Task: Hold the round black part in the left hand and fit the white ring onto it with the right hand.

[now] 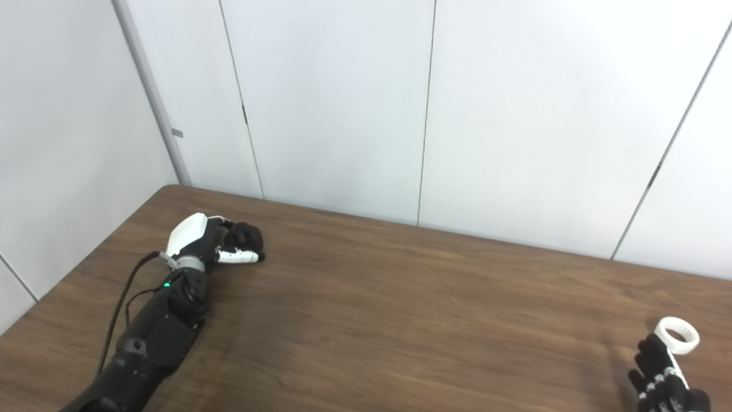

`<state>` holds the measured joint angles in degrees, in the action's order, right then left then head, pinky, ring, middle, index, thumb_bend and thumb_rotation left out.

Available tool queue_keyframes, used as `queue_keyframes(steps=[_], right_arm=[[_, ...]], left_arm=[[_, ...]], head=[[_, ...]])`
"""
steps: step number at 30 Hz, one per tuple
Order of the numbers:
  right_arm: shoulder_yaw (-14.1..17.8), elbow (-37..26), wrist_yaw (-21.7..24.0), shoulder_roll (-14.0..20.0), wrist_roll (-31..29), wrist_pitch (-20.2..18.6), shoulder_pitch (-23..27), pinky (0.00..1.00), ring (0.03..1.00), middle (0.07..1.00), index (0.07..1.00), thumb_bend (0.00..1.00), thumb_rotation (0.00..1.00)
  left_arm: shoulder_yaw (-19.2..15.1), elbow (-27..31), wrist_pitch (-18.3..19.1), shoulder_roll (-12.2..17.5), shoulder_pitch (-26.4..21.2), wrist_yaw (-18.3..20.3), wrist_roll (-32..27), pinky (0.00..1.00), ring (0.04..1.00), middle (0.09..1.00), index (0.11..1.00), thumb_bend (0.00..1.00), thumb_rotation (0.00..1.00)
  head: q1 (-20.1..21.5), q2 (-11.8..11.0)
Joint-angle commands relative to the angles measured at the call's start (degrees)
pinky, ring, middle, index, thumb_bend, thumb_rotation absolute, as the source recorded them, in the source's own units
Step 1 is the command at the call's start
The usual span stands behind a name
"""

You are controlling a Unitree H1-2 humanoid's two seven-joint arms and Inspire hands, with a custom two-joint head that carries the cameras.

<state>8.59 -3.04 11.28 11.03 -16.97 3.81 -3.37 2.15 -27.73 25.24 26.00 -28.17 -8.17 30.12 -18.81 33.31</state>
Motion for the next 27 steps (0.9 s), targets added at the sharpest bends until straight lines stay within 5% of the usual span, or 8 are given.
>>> queue_keyframes(steps=[1, 14, 15, 17, 21, 27], right_arm=[[-0.55, 1.26, 0.62, -0.93, -0.71, 0.28, -2.26, 1.00, 0.995, 0.980, 0.958, 0.65, 1.00], [-0.24, 0.70, 0.05, -0.90, -0.12, -0.22, -2.41, 0.98, 0.986, 0.978, 0.954, 0.68, 1.00], [-0.23, 0.66, -0.03, -0.93, -0.04, -0.25, -2.41, 0.97, 0.984, 0.978, 0.954, 0.67, 1.00], [-0.21, 0.75, -0.05, -0.92, 0.02, -0.24, -2.36, 0.97, 0.982, 0.977, 0.954, 0.68, 1.00], [-0.19, 1.15, 0.32, -0.77, -0.26, -0.05, -2.39, 0.98, 0.979, 0.972, 0.954, 0.67, 1.00], [-0.02, 1.30, 0.56, -0.77, -0.50, 0.29, -2.43, 0.98, 0.984, 0.976, 0.951, 0.66, 1.00]], left_arm=[[-0.38, 1.40, 0.48, 2.13, -1.59, -0.65, 0.37, 1.00, 0.983, 0.921, 0.751, 0.81, 0.19], [-0.35, -0.45, -2.17, 2.37, -1.81, -2.70, 0.27, 0.93, 0.913, 0.851, 0.644, 0.76, 0.10], [-0.95, -0.41, -3.09, 2.19, -1.72, -2.91, -0.51, 0.90, 0.901, 0.841, 0.555, 0.62, 0.08], [-1.93, -0.74, -4.77, 1.89, -1.66, -3.40, -1.95, 0.86, 0.886, 0.829, 0.506, 0.54, 0.06], [-2.86, -1.03, -6.25, 1.54, -1.53, -3.62, -3.50, 0.75, 0.830, 0.783, 0.485, 0.52, 0.04], [-2.15, -1.34, -6.27, 1.65, -1.51, -3.88, -2.99, 0.73, 0.809, 0.775, 0.485, 0.51, 0.04]], head=[[-0.08, 0.12], [0.15, 0.37], [0.15, 0.37], [0.15, 0.37], [0.51, 0.30], [0.49, 0.38]])
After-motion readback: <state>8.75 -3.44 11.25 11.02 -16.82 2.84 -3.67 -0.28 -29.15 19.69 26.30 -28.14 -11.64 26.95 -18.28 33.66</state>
